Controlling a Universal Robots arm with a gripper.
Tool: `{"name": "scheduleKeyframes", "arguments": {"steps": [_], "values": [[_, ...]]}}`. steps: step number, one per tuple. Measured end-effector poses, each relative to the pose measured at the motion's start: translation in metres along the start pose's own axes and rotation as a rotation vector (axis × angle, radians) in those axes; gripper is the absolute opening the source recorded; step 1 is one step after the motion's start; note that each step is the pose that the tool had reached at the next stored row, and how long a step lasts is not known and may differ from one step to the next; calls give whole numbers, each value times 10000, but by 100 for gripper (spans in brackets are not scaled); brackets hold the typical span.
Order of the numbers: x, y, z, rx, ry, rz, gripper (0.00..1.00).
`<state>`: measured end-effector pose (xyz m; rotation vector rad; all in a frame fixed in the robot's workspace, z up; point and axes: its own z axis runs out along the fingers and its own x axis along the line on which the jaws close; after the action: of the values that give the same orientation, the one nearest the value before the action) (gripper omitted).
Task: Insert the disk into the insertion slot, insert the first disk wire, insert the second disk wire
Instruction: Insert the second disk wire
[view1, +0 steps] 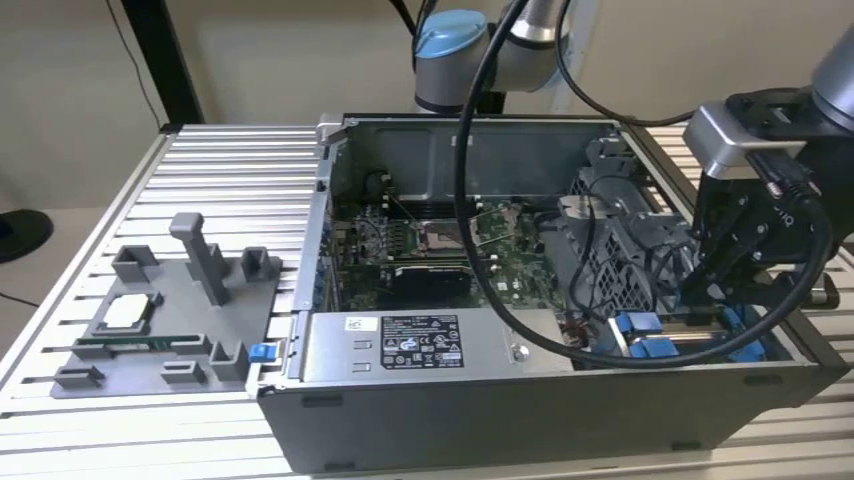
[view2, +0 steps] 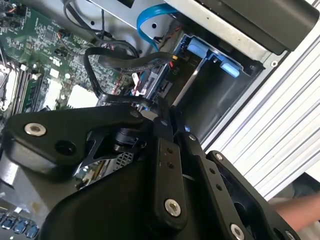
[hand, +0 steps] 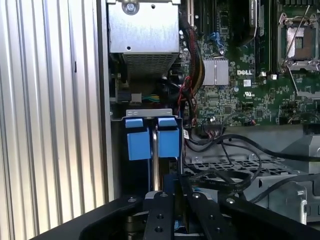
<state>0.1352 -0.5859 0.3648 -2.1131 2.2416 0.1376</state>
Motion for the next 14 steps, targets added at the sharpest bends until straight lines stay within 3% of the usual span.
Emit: {"name": "scheduleKeyframes", "arguments": {"steps": [14], "values": [[-241,14,34,28,-3,-3,0]]}}
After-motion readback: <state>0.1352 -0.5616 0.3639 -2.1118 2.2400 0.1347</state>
